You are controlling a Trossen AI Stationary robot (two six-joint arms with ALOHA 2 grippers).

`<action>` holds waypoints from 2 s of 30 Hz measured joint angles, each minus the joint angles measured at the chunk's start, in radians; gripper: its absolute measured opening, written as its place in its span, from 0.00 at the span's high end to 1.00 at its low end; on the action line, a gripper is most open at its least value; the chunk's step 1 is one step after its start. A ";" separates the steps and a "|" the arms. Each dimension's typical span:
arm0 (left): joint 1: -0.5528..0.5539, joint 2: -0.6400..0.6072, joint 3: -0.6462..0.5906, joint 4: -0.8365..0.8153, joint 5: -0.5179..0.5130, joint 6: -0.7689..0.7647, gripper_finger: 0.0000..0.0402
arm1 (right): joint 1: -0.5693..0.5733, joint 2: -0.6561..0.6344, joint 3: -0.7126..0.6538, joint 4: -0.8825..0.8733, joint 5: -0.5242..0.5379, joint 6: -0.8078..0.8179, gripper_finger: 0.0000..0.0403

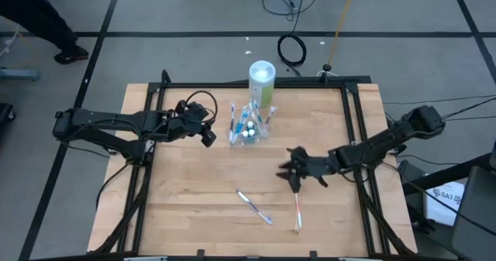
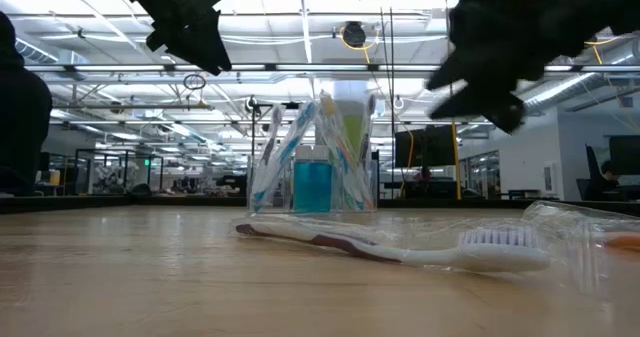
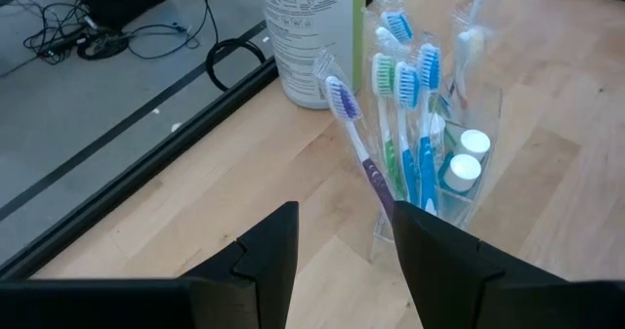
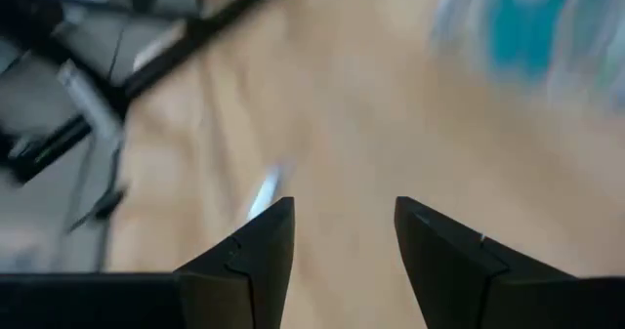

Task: Pick & Place toothbrushing station
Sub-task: Put the orange toothbrush into the transparent organizer

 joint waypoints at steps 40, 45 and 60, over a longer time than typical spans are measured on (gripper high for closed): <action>0.000 0.000 0.000 0.003 -0.001 -0.015 0.56 | 0.176 0.205 -0.003 -0.278 -0.214 0.607 0.62; 0.000 0.000 0.000 0.004 -0.002 -0.015 0.56 | 0.175 0.205 -0.011 -0.278 -0.186 0.563 0.73; 0.000 0.000 0.000 0.009 0.000 -0.007 0.56 | 0.117 0.159 -0.018 -0.192 -0.178 0.383 0.98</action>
